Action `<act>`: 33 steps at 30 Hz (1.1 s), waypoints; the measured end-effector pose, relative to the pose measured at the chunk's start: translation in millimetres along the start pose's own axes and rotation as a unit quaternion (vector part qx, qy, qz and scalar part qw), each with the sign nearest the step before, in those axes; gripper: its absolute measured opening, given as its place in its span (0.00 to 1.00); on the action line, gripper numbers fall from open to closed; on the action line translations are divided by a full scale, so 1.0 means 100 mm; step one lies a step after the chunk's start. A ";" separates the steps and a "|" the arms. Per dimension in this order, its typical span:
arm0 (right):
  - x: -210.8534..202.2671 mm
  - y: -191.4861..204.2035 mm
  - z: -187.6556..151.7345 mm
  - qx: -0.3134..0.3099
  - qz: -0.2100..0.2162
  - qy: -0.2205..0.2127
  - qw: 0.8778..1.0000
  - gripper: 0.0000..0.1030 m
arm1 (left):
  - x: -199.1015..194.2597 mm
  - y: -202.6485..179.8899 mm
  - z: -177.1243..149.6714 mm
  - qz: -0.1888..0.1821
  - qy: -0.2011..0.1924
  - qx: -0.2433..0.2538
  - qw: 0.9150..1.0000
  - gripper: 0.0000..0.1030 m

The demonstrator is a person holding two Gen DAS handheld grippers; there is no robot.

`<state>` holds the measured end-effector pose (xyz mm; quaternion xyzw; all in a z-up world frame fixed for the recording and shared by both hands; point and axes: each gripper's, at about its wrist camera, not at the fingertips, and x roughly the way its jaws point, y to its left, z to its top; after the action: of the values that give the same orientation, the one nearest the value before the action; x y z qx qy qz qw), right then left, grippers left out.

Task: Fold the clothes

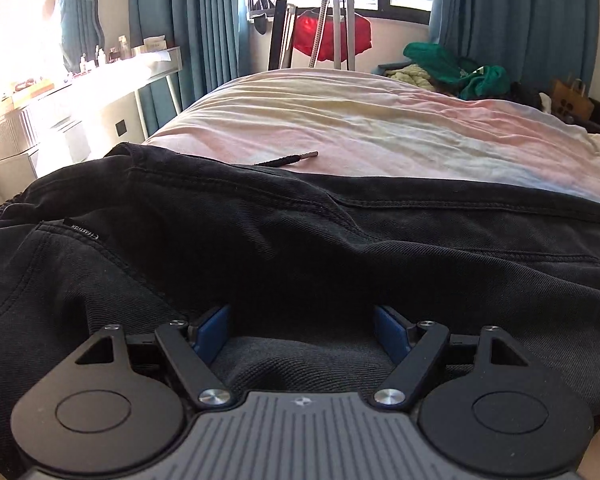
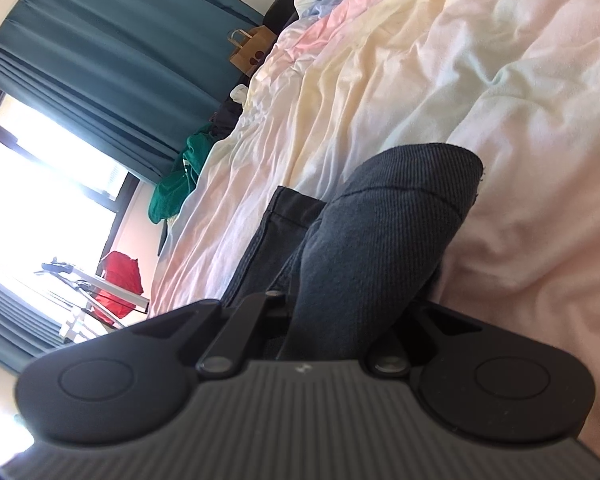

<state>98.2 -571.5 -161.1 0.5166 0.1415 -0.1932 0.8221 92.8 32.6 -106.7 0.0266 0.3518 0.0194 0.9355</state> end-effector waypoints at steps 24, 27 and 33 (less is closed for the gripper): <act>-0.25 0.72 -0.03 -0.136 0.009 -0.064 0.989 0.07 | 0.05 -0.03 -0.06 0.013 -0.012 0.019 1.000 0.77; -0.34 1.06 -0.09 -0.194 0.036 -0.091 0.976 0.08 | 0.06 -0.04 -0.06 0.016 -0.013 0.020 1.000 0.77; -0.55 1.77 -0.35 -0.291 0.116 -0.124 0.941 0.08 | 0.04 -0.07 -0.04 0.019 -0.010 0.021 1.000 0.77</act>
<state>130.4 -461.5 -11.9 0.2392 0.0282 -0.1095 0.9644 93.1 25.7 -112.5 0.0534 0.3425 0.0297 0.9375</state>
